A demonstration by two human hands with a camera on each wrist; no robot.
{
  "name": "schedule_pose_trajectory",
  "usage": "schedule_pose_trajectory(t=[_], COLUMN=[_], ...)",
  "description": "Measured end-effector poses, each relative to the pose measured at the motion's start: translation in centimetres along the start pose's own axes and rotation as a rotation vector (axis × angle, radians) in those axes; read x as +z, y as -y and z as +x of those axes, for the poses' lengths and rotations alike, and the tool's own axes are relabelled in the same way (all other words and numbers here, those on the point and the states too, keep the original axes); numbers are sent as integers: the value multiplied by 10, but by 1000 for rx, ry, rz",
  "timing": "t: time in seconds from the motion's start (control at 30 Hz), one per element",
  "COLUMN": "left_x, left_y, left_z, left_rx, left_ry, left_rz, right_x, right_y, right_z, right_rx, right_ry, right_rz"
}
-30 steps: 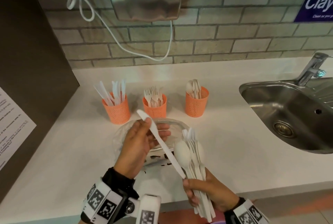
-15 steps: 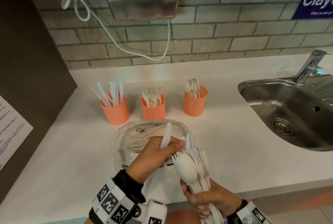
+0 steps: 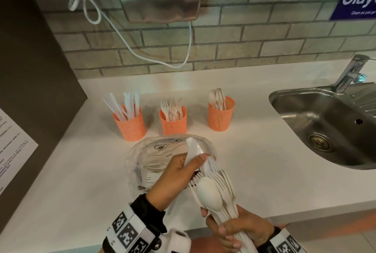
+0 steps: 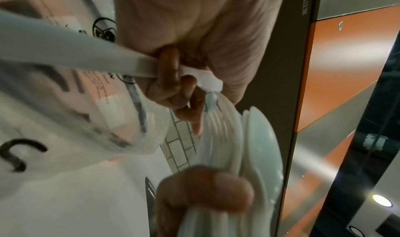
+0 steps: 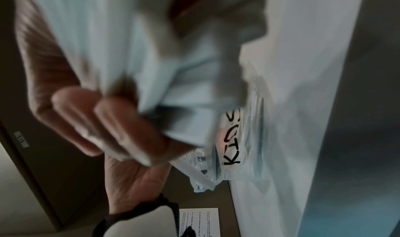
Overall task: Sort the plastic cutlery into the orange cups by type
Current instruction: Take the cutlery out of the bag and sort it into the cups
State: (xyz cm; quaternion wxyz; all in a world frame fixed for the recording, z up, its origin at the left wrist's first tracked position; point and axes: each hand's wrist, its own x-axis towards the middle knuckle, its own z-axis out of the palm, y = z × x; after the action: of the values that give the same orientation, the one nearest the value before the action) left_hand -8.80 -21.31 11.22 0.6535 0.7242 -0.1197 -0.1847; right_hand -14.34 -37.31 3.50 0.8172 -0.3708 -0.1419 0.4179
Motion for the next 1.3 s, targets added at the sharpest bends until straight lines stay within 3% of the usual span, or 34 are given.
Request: schedule_pose_trajectory(t=[0.1,0.37,0.47,0.53,0.67,0.83,0.93,1.07,1.3], left_x=[-1,-29,-41,-42,-28,-8,-4,-12,-12], left_y=[5,-4,-5,-4,2,8,8,2,1], left_z=[1,21,22,20,6,-8,-5,3,0], left_rx=[-2,215,254,201,15,-93,-14,66,-4], left_ry=[17,-442,-505,-464,-210,39,-30,-269,-46], left_rz=[-46,-336,-430,-343,-65,52,118,25,-93], right_x=[0,2,3,3,2,2,3,6,9], right_y=[1,2,2,2,0,2,1,0,5], right_z=[-2,-9,-11,-12,-10,-9,-10,-11,-11], right_rx=[11,41,47,43,34,41,48,70,68], right_ry=[6,-40,-34,-31,-12,-16,-36,-78,-129], right_rz=[-2,-110,-118,-115,-92,-92,-124,-171,-292])
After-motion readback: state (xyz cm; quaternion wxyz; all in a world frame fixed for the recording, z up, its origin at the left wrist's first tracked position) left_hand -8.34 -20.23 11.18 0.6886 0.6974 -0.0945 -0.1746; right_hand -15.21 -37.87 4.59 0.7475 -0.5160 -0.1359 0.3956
